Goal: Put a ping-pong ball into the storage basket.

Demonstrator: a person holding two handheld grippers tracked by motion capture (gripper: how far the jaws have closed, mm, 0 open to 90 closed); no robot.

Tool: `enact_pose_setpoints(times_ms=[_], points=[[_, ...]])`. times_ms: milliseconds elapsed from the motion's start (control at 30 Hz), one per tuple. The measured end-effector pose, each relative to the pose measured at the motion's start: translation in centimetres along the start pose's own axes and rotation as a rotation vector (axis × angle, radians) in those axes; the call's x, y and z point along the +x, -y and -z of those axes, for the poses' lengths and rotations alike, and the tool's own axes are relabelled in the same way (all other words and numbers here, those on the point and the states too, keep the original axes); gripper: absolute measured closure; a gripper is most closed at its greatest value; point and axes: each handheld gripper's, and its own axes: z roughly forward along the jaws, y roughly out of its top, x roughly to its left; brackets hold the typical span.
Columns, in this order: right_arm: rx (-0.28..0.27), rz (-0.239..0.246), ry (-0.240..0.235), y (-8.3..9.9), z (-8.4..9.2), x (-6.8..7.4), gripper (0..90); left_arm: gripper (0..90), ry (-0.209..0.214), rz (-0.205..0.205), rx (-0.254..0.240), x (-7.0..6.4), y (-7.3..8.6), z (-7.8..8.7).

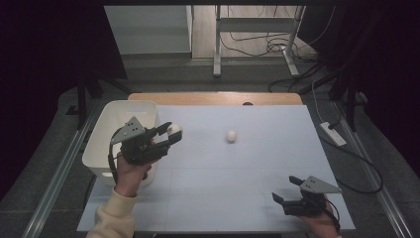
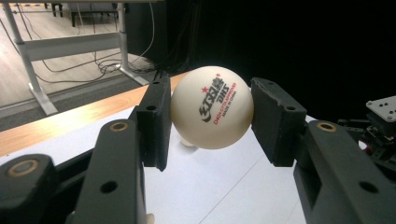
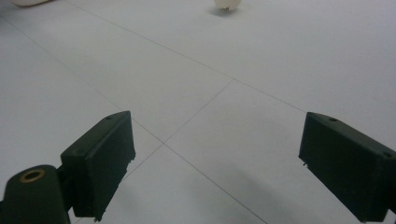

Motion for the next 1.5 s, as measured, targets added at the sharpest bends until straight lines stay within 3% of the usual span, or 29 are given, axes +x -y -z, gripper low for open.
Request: enact_pose_setpoints(times_ms=[367,467,767,1500], points=[[-0.001,-0.001,0.002,0.0,0.0,0.0,10.6,51.0,-0.018,0.007,-0.003,0.6,-0.3,0.1],[-0.001,-0.001,0.002,0.0,0.0,0.0,10.5,51.0,-0.045,0.018,-0.01,1.0,-0.4,0.2],[0.0,-0.002,0.003,0.0,0.1,0.0,10.5,51.0,-0.072,0.036,-0.011,2.1,-0.7,0.4],[-0.003,-0.003,0.003,0.0,0.1,0.0,10.6,51.0,-0.123,0.041,0.005,3.6,-1.5,0.7]])
